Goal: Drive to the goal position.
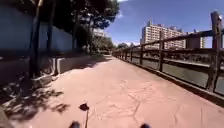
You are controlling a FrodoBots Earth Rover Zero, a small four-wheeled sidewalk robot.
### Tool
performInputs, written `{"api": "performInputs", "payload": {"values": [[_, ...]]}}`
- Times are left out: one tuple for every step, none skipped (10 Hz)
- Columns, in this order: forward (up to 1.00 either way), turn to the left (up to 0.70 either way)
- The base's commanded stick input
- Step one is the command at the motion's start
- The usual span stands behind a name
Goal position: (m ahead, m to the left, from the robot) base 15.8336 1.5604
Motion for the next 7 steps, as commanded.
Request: {"api": "performInputs", "payload": {"values": [[0.85,0.0],[0.85,0.0],[0.85,0.0],[0.85,0.0],[0.85,0.0],[0.85,0.0],[0.85,-0.13]]}}
